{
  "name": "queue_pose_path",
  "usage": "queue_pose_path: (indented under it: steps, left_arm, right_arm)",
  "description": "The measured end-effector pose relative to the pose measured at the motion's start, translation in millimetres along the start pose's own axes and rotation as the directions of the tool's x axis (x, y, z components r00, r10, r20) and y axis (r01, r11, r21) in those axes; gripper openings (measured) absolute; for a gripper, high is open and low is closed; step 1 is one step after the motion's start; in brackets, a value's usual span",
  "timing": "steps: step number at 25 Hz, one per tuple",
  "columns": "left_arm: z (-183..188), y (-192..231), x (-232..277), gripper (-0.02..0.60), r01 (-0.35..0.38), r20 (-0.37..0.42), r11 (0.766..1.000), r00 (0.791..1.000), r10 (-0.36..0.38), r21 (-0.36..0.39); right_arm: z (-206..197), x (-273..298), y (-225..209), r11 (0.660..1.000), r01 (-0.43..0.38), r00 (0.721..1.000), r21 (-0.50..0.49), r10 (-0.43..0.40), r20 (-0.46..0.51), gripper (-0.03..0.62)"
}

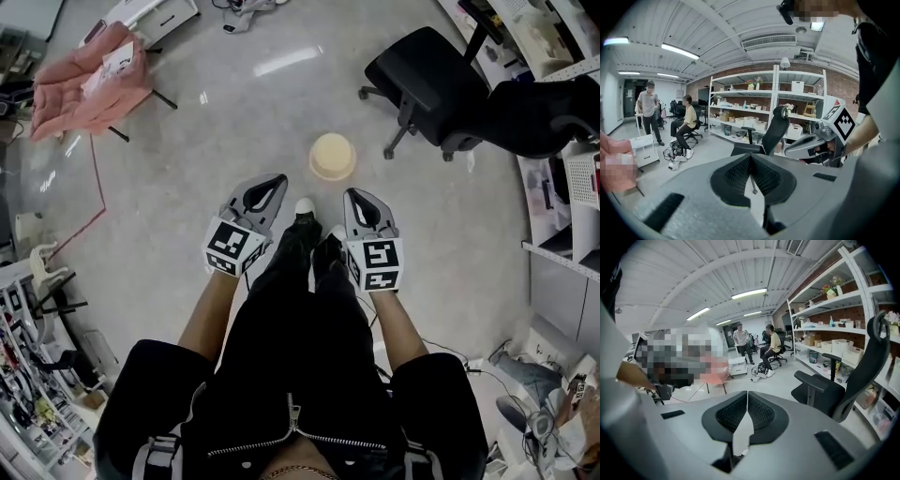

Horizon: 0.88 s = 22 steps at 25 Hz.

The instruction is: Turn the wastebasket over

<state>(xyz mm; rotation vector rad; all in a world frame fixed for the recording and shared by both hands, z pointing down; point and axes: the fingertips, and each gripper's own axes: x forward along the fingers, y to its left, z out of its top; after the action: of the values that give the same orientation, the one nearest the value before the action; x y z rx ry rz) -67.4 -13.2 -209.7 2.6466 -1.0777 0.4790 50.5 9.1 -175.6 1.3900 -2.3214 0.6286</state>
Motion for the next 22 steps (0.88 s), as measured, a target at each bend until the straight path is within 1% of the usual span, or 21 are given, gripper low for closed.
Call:
queue_pose_path:
  steps: [3,6,8,12,18,22]
  left_arm:
    - [-2.9,19.5,7.9,0.005,0.014,0.002,1.0,1.0,-0.014,-0.002]
    - [-11.2,33.1,16.4,0.005,0.027,-0.004,1.0,1.0,-0.028,-0.008]
    - [-9.7,43.0,25.1,0.005,0.039,0.004,0.999,0.999,-0.039,-0.01]
    - [-10.6,64.3,43.8,0.005,0.082,0.017,0.996,0.997,-0.082,-0.023]
    - [-19.3,82.8,83.4,0.005,0.159,0.011,0.987,0.987,-0.159,-0.002]
    - [-15.6,97.2,104.2,0.005,0.179,0.017,0.984,0.984,-0.179,0.011]
  right_arm:
    - [5.3,20.7,1.0,1.0,0.009,1.0,-0.012,-0.009,-0.009,0.011]
    - [6.0,31.4,1.8,1.0,0.025,1.0,0.0,-0.025,-0.013,0.011]
    - [9.6,39.6,-1.6,0.999,0.039,0.999,-0.002,-0.039,-0.022,0.011]
    - [24.2,58.2,-8.3,0.997,0.079,0.996,-0.015,-0.079,-0.039,0.011]
    - [33.2,82.7,-31.8,0.989,0.147,0.988,-0.005,-0.147,-0.041,0.011]
    - [39.6,96.1,-43.1,0.986,0.168,0.985,-0.007,-0.168,-0.038,0.011]
